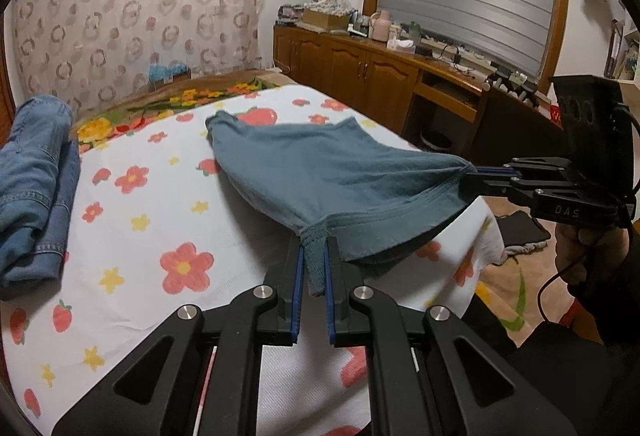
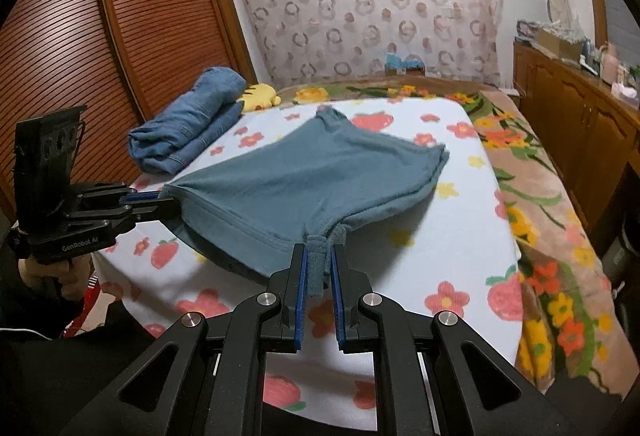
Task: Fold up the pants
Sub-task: 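Lift the held hem with both grippers and fold it over toward the waistband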
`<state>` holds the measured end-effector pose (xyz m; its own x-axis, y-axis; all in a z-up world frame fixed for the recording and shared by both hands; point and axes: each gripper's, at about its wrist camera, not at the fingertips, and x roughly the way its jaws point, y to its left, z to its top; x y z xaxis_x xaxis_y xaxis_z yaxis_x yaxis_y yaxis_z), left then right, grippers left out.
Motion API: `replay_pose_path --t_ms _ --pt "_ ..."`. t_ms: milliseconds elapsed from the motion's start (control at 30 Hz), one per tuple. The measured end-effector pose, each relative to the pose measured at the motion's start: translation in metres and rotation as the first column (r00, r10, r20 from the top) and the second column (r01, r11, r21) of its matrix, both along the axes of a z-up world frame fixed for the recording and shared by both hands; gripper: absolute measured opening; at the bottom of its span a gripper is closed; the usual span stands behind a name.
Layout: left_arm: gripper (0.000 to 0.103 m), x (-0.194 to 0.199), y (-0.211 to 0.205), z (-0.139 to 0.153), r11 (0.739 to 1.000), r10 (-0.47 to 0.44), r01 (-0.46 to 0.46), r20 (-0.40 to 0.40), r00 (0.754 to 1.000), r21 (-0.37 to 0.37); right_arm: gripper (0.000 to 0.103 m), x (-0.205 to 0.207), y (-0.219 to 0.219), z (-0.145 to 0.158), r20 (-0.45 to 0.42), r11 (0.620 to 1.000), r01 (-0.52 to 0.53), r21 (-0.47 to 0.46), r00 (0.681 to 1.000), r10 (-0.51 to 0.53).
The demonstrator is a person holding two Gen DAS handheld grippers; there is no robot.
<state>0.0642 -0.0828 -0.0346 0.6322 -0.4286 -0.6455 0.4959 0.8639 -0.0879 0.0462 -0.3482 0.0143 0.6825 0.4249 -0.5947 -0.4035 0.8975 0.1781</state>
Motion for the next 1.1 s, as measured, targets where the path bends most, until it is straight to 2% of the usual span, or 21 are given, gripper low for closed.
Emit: replay_pose_path --t_ms 300,500,667,900,1100 --pt "0.01 -0.014 0.004 0.028 1.0 0.01 -0.009 0.069 0.998 -0.023 0.011 -0.006 0.003 0.022 0.078 0.999 -0.026 -0.022 0.997 0.028" --pt "0.01 -0.013 0.006 0.038 1.0 0.019 -0.017 0.099 0.995 -0.024 0.011 -0.011 0.008 0.025 0.12 0.999 -0.042 -0.021 0.992 0.045" --pt "0.01 -0.002 0.007 0.027 0.999 0.034 -0.033 0.075 0.997 -0.013 0.011 -0.007 0.007 0.013 0.107 0.999 -0.04 -0.023 0.993 0.042" --pt "0.01 0.03 0.006 0.002 0.998 0.059 -0.059 0.018 0.998 -0.009 0.011 0.023 0.007 -0.003 0.07 1.0 0.004 -0.027 0.998 -0.002" --pt "0.01 0.052 0.002 -0.002 0.997 0.079 -0.079 0.004 0.997 0.0 0.011 0.046 0.015 -0.01 0.051 0.999 0.023 -0.04 0.998 -0.021"
